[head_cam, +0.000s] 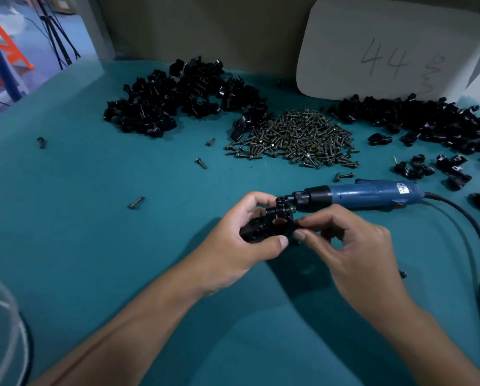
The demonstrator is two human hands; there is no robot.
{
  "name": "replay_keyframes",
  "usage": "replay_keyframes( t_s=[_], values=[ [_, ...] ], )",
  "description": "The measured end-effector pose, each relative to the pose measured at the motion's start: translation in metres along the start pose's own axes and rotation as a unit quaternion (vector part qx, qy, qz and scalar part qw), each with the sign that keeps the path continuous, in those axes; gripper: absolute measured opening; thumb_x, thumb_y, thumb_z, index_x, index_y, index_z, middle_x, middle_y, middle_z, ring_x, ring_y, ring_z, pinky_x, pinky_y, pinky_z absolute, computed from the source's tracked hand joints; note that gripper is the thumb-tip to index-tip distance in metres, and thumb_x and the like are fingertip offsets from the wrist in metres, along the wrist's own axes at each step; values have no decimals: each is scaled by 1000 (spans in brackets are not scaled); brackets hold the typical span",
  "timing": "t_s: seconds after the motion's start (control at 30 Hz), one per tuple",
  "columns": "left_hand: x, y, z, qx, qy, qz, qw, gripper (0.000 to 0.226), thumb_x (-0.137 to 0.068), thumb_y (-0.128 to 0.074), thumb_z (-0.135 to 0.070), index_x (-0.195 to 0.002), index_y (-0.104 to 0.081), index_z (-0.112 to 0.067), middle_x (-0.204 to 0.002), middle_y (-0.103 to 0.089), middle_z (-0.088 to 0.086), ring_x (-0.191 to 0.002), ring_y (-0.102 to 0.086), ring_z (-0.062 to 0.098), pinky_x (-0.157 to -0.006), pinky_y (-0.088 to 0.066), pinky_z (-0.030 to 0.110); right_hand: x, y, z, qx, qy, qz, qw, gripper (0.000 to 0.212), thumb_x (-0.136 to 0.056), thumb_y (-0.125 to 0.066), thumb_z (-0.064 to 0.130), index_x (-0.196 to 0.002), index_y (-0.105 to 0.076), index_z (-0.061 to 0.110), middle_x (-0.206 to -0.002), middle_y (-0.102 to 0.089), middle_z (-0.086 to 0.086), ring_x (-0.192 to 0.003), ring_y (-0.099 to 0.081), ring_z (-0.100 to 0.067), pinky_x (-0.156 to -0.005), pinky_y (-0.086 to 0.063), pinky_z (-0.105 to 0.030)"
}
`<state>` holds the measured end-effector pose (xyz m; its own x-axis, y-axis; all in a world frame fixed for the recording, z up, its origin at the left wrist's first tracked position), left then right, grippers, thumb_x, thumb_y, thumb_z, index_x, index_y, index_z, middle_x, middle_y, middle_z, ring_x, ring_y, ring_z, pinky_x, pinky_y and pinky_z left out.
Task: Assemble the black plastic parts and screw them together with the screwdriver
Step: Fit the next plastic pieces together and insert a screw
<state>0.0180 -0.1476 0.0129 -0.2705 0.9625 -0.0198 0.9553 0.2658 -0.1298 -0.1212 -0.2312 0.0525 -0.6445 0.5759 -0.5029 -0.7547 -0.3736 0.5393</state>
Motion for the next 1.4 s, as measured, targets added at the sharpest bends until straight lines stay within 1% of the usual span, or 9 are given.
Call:
replay_keyframes(
  t_s=[0.33, 0.47, 0.57, 0.63, 0.77, 0.9, 1.0, 1.13, 1.4],
  values=[
    [0, -1, -2, -7, -1, 8, 1000, 38, -84, -79, -4, -113, -57, -14, -95, -68, -10, -85, -62, 1, -80, -47, 13, 1, 2, 0, 39, 21, -5, 999, 8, -84, -74, 26, -90, -74, 21, -85, -66, 29, -77, -64, 8, -69, -46, -5],
    [-1, 0, -3, -19, -10, 4, 1000, 34, -86, -73, 1, -113, -57, -12, -96, -66, -8, -85, -62, 0, -80, -46, 12, 0, 1, -2, 41, -1, 2, 999, 22, -85, -66, 39, -85, -72, 18, -77, -65, 28, -72, -62, 8, -65, -42, -2],
    [0, -1, -3, -15, -10, 10, 1000, 35, -86, -72, 3, -113, -56, -12, -90, -70, -17, -85, -64, -4, -80, -46, 10, 0, -2, -6, 42, -28, 13, 999, 18, -86, -60, 48, -85, -64, 30, -76, -66, 23, -72, -61, 3, -63, -41, -5],
    [0, -2, -4, -12, -12, 14, 1000, 35, -85, -73, -2, -112, -56, -14, -90, -71, -20, -86, -64, -5, -80, -46, 9, 1, -3, -8, 47, -32, 23, 998, 16, -90, -62, 46, -87, -62, 30, -90, -66, 23, -76, -61, 4, -66, -41, -5],
    [0, -3, -4, 3, -9, 12, 1000, 37, -83, -78, -8, -112, -58, -20, -95, -71, -20, -90, -64, -5, -82, -47, 10, 1, -4, -5, 87, 8, 44, 995, 17, -95, -62, 37, -89, -62, 21, -76, -58, 24, -78, -54, 11, -69, -35, 0],
    [0, -1, 1, 24, 11, 7, 1000, 36, -78, -76, -14, -107, -65, -32, -96, -71, -15, -89, -64, 1, -83, -48, 15, 1, -3, -6, 94, 26, 50, 994, 26, -99, -52, 38, -86, -59, 17, -77, -54, 11, -78, -51, -2, -68, -35, -6],
    [-1, -2, 3, 54, 30, 6, 998, 38, -77, -76, -13, -101, -71, -41, -95, -72, -13, -86, -65, 4, -81, -50, 17, 1, -2, -4, 97, 34, 45, 994, 22, -99, -53, 36, -87, -58, 18, -78, -54, 12, -79, -51, 0, -70, -34, -4],
    [-2, -7, 4, 132, 45, 57, 989, 33, -85, -67, -4, -117, -63, -12, -96, -68, -2, -87, -61, 11, -77, -52, 26, 1, 2, 0, 81, 75, 39, 993, 14, -95, -62, 31, -91, -65, 18, -85, -60, 15, -82, -56, 1, -74, -37, -3],
    [0, -5, 8, 225, 88, 74, 968, 33, -84, -70, -2, -113, -75, -18, -99, -70, 3, -83, -63, 13, -77, -56, 28, -3, 7, 3, 46, 111, 39, 992, 10, -89, -74, 19, -97, -76, 13, -94, -70, 9, -90, -64, -14, -81, -42, -15]
  ],
)
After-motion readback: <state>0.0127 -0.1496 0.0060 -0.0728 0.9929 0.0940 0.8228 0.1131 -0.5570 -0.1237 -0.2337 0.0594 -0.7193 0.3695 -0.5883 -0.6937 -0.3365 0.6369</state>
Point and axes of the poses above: each hand's wrist, its own x-axis away from the middle knuckle, its own y-axis out of the back of the hand, z = x × y, the point moved 6 cm from there along -x, towards the middle knuckle
